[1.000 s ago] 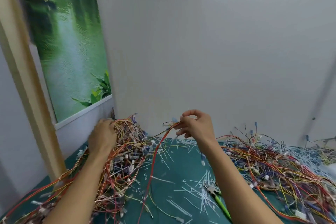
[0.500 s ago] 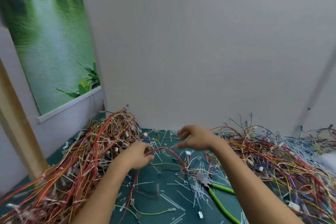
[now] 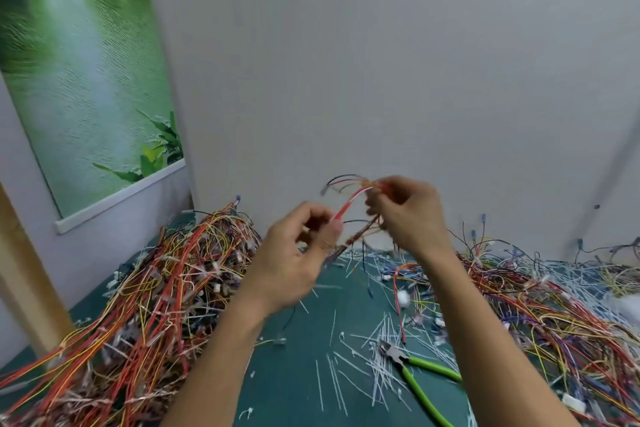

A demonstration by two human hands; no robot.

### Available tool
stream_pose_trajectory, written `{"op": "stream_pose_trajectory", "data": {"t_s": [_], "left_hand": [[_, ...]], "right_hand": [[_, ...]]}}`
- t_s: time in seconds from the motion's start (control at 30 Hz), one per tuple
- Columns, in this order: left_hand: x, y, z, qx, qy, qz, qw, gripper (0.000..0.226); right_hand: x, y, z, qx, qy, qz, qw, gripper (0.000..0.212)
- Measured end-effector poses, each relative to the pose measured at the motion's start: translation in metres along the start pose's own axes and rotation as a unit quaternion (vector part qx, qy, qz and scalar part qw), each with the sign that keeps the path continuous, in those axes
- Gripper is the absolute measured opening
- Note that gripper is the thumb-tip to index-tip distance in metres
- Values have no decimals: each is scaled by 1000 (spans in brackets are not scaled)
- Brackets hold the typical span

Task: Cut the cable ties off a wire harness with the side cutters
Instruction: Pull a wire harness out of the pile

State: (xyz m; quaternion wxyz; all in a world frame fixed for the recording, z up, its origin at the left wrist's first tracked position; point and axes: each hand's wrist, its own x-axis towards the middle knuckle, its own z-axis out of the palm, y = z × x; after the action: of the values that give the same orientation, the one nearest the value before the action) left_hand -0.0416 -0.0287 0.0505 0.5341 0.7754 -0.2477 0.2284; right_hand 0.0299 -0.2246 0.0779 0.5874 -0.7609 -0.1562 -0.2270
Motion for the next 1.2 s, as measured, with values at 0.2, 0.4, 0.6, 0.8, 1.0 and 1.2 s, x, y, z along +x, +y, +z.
{"op": "stream_pose_trajectory", "data": {"t_s": [0.2, 0.4, 0.6, 0.8, 1.0, 1.2], "left_hand": [[1, -20, 22, 49, -6, -82, 995, 49], [1, -37, -9, 212, -46, -156, 964, 12], [3, -35, -31, 303, 151, 25, 941, 31], [3, -31, -11, 192, 141, 141, 961, 20], [-1, -21, 10, -32, 6, 2, 999, 23], [-2, -17, 22, -155, -98, 49, 982, 32]], "right_hand": [[17, -1, -12, 151, 83, 73, 982, 14], [18, 32, -13, 139, 5, 210, 968, 21], [-14, 32, -27, 22, -325, 215, 921, 34], [-49, 13, -11, 80, -366, 188, 908, 54], [-68, 27, 1, 66, -308, 157, 936, 47], [-64, 27, -1, 134, -205, 83, 966, 27]]}}
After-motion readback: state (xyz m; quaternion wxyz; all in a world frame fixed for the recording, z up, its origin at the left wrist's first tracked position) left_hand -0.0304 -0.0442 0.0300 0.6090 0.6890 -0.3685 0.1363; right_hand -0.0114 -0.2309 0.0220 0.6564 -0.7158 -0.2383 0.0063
